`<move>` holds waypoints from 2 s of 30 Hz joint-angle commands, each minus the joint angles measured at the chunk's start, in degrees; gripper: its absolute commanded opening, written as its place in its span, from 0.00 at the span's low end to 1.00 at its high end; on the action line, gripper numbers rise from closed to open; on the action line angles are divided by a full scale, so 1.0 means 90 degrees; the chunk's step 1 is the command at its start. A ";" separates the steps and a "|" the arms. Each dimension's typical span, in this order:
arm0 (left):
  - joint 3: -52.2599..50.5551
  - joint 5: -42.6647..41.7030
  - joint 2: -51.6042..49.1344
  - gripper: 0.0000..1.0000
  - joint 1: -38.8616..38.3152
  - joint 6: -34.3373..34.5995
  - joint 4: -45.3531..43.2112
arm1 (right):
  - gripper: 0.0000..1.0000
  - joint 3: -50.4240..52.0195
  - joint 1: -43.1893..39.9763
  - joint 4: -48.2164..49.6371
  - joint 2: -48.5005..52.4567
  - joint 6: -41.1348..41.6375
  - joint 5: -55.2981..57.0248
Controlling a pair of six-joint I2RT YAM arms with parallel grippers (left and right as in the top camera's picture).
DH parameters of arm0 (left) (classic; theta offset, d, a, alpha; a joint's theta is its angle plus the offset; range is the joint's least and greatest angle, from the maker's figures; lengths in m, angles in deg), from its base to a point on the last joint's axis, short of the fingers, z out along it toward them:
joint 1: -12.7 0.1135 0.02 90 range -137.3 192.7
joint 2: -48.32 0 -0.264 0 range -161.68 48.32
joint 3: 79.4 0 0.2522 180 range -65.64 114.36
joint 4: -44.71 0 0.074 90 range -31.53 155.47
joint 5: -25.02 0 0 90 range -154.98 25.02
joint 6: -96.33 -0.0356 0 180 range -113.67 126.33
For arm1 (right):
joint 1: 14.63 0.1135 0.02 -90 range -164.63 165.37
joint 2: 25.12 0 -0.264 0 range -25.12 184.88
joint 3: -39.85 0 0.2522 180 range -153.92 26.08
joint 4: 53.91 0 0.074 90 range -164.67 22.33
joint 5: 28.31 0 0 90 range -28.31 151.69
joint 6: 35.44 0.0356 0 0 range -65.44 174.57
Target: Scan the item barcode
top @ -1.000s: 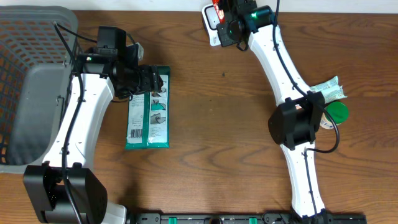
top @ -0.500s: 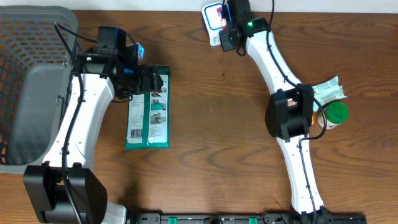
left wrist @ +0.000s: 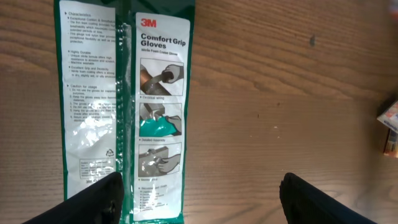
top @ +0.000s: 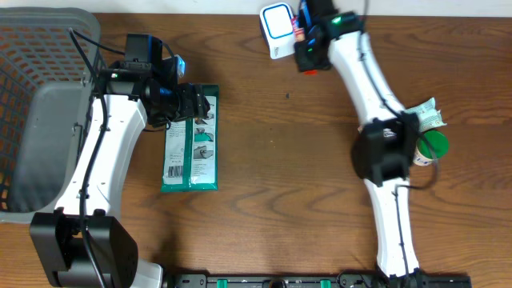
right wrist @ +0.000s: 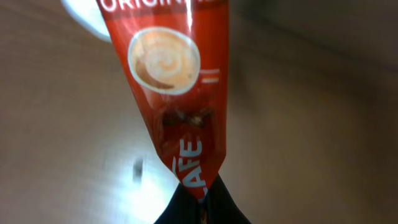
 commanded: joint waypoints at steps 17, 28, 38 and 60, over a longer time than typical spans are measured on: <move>0.0107 0.0085 0.0029 0.81 0.0005 -0.0061 0.0024 | 0.06 0.0891 -0.2620 -0.2907 -0.2426 0.0612 0.1018; 0.0107 0.0085 0.0029 0.81 0.0005 -0.0063 0.0024 | 0.18 0.4022 -0.3220 -0.0891 -0.2424 0.0529 0.0661; 0.0107 0.0085 0.0029 0.81 0.0005 -0.0061 0.0024 | 0.99 0.3368 -0.3177 -0.1066 -0.2577 -0.0163 -0.1001; -0.1336 0.3347 -0.0051 0.08 0.0005 0.1010 -0.1195 | 0.79 0.5503 -0.1882 0.0250 -0.2582 -0.0918 -0.3572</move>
